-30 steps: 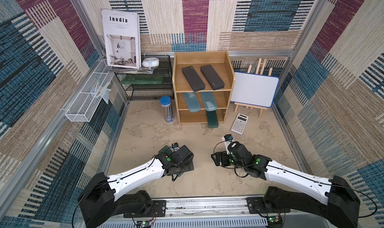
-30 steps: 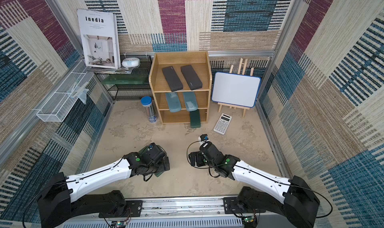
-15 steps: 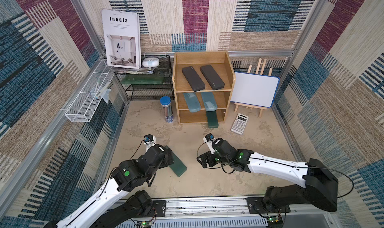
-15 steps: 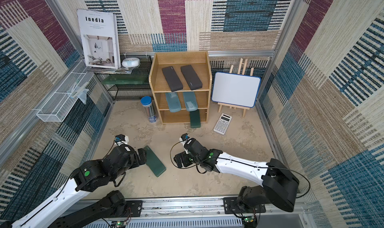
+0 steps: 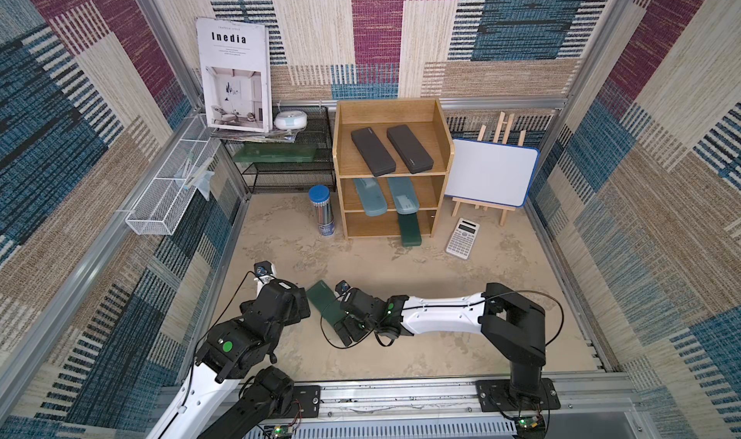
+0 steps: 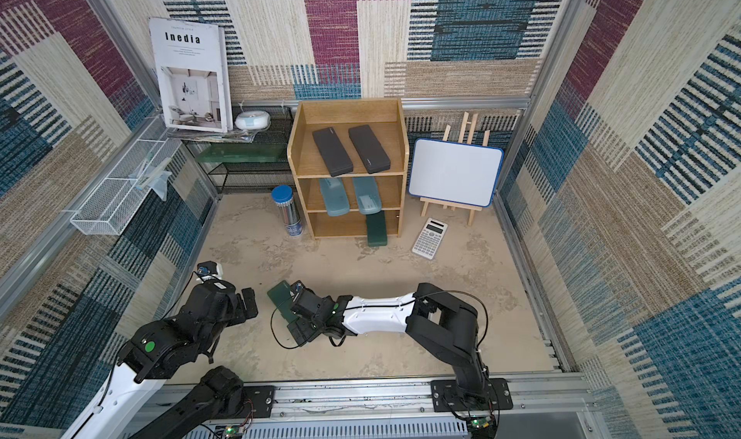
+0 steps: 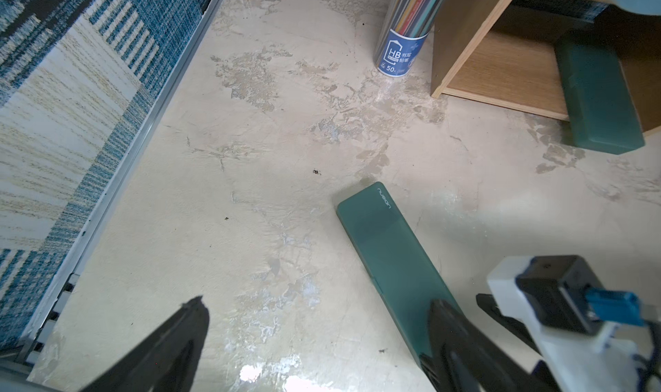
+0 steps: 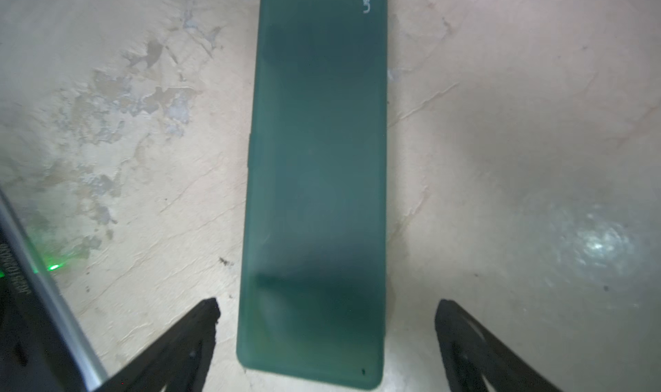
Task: Place the pencil cases on the shelf according to color
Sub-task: Pick up the pencil case from the center of the board.
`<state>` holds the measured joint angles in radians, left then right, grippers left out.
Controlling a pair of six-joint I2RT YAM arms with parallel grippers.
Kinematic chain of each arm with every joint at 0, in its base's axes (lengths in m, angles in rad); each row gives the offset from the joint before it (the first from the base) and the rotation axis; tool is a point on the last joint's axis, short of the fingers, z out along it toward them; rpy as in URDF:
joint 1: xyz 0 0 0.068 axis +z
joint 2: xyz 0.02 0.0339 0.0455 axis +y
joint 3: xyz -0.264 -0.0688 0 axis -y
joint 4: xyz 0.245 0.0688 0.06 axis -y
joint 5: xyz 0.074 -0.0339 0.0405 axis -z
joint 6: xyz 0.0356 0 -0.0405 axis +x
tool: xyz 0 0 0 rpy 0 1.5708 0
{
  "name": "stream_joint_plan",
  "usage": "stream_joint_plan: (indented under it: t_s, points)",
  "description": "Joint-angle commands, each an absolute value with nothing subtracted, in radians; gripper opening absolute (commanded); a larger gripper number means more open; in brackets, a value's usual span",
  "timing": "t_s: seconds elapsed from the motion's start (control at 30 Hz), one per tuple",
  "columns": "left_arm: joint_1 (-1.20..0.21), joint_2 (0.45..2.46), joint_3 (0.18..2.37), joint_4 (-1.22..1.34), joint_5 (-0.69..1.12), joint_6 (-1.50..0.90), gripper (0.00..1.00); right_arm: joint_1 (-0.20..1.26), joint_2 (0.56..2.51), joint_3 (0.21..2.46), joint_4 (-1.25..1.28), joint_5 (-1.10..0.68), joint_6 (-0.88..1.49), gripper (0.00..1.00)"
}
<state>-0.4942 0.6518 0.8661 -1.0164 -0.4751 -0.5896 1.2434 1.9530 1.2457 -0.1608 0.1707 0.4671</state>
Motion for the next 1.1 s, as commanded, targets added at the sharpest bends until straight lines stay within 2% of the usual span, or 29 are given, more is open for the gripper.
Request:
stream_joint_plan:
  t_s: [0.0,0.37,0.6,0.87,1.0,1.07]
  points:
    - [-0.45,0.677,0.87,-0.962,-0.415,-0.526,0.99,1.249,1.984,1.272,-0.208,0.207,0.463,0.99]
    - [-0.146,0.776,0.849,-0.838,-0.109,-0.452,0.99,1.273,2.063,1.292,-0.235,0.23,0.49,0.99]
    - [-0.07,0.782,0.841,-0.818,-0.044,-0.44,0.99,1.282,2.074,1.257,-0.217,0.231,0.516,0.93]
    - [-0.051,0.783,0.836,-0.809,-0.016,-0.436,0.99,1.284,1.986,1.139,-0.144,0.258,0.556,0.72]
    - [-0.048,0.779,0.834,-0.803,0.004,-0.431,1.0,1.284,1.919,1.1,-0.139,0.327,0.576,0.61]
    - [-0.049,0.773,0.832,-0.804,0.0,-0.432,0.99,1.283,1.878,1.079,-0.14,0.379,0.6,0.58]
